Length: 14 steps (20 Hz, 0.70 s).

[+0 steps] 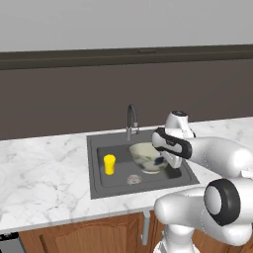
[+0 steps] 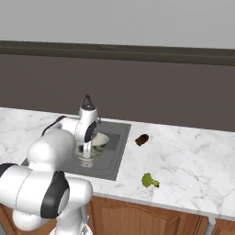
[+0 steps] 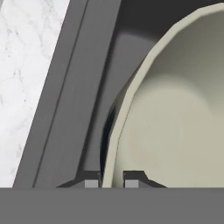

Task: Remove the broccoli and sweet potato from the sink. Then move the bowl and cup from the counter to the sink for washing.

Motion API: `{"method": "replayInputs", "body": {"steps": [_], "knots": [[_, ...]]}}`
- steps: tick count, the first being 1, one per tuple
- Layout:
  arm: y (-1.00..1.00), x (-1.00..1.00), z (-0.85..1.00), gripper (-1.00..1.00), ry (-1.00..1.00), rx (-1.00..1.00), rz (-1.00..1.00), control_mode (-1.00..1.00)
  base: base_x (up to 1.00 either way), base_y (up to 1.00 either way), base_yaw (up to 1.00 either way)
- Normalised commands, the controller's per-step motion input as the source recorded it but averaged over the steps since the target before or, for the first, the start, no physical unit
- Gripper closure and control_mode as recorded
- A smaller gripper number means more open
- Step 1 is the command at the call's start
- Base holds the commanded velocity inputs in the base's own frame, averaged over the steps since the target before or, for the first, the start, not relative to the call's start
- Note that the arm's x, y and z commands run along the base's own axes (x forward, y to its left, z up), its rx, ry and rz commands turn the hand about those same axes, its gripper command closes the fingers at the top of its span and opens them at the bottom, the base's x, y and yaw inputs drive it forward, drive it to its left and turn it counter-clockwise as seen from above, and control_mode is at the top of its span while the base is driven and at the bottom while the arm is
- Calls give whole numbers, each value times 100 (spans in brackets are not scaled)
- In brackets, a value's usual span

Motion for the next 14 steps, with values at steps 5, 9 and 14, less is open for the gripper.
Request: {"method": "replayInputs", "body": {"steps": [5,9,14], "knots": [[0,13,-17,100,0,0,0,-100,0,0,0],[0,16,-13,100,0,0,1,-100,0,0,0],[0,14,-14,100,0,0,3,-100,0,0,0]]}}
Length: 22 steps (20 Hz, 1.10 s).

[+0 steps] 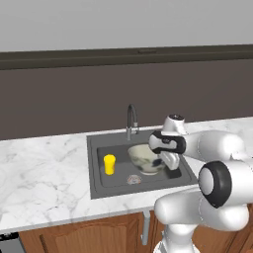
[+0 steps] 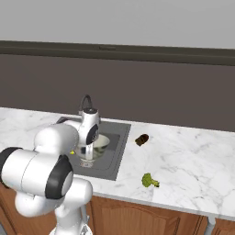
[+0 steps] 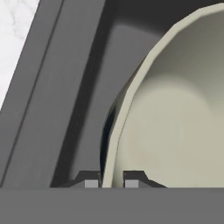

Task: Remove the broccoli and sweet potato from the sink. Then move the bowl and cup from the counter to the sink for washing.

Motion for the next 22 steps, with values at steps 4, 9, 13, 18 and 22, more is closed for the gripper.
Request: {"method": "replayInputs", "body": {"steps": [4,9,13,18,22], "knots": [[0,14,-15,100,0,0,5,-100,0,0,0],[0,15,-14,100,0,0,5,-100,0,0,0],[0,17,-13,100,0,0,3,-100,0,0,0],[0,19,-14,100,0,0,1,-100,0,0,0],[0,20,-14,100,0,0,0,-100,0,0,0]]}}
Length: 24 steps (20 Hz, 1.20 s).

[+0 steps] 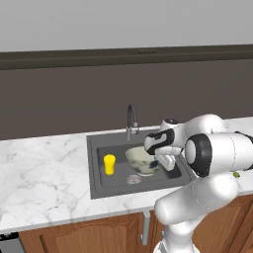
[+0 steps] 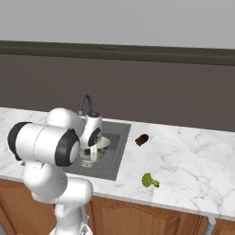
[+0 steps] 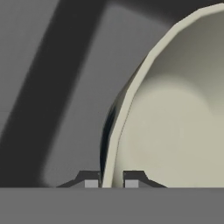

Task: Remove the broccoli and sweet potato from the sink. Then move the bowl and cup from the counter to the sink for washing.

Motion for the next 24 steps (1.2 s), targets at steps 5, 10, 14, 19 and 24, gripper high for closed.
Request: {"method": "replayInputs", "body": {"steps": [5,10,14,19,24], "knots": [[0,19,-14,100,0,0,0,-100,0,0,0],[0,18,-16,100,0,0,0,-100,0,0,0],[0,16,-17,100,0,0,1,-100,0,0,0],[0,15,-18,100,-2,0,1,-100,0,0,0],[0,16,-16,100,-1,0,1,-100,0,0,0]]}}
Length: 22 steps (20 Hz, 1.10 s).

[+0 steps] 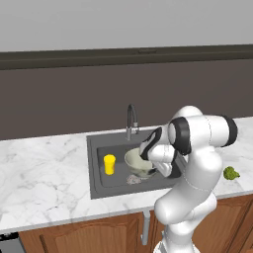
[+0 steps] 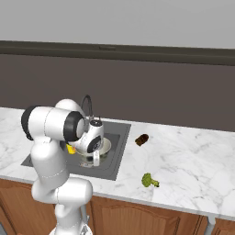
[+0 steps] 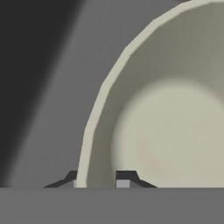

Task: Remove the broccoli and sweet potato from the sink. Then move the bowl and cup from the counter to the sink for washing.

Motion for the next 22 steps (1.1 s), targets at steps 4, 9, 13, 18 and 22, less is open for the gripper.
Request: {"method": "replayInputs", "body": {"steps": [4,9,13,18,22], "knots": [[0,17,-13,100,0,0,2,-100,0,0,0],[0,18,-14,100,0,0,2,-100,0,0,0],[0,18,-12,100,0,0,3,-100,0,0,0],[0,16,-8,100,0,0,4,-100,0,0,0],[0,13,-5,100,0,0,4,-100,0,0,0]]}}
